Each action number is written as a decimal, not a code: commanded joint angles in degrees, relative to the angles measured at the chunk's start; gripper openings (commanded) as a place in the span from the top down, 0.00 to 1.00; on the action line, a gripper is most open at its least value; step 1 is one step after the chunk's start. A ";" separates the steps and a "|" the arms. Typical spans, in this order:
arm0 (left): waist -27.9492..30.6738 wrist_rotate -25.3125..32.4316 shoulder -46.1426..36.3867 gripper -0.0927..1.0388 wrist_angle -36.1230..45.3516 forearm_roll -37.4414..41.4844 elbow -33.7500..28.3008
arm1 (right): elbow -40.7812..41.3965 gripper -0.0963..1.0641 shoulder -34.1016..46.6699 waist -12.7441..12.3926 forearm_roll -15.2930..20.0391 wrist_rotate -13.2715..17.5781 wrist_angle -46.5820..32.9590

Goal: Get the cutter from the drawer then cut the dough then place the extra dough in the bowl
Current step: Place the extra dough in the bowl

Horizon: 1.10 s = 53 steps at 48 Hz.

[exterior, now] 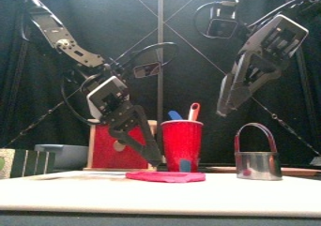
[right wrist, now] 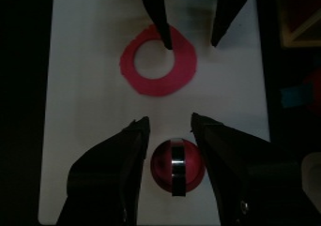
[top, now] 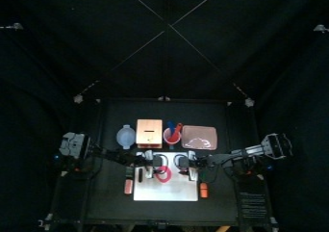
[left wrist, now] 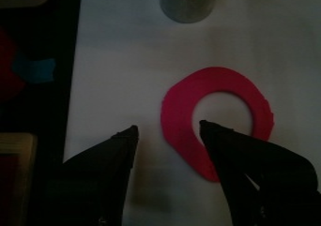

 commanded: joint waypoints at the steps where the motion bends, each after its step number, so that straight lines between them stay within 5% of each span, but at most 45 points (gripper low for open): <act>1: 0.09 -0.09 -0.09 0.12 0.00 -0.09 -1.49 | -0.53 0.24 -0.53 -0.18 0.00 0.00 -0.35; 27: 0.18 -0.09 2.11 0.15 0.70 -0.18 -1.93 | -0.53 0.24 -0.26 -0.18 0.00 0.00 -0.35; 53: 0.09 0.00 1.58 0.44 5.98 2.64 -2.02 | -0.62 0.24 0.09 -0.18 0.09 0.00 -0.26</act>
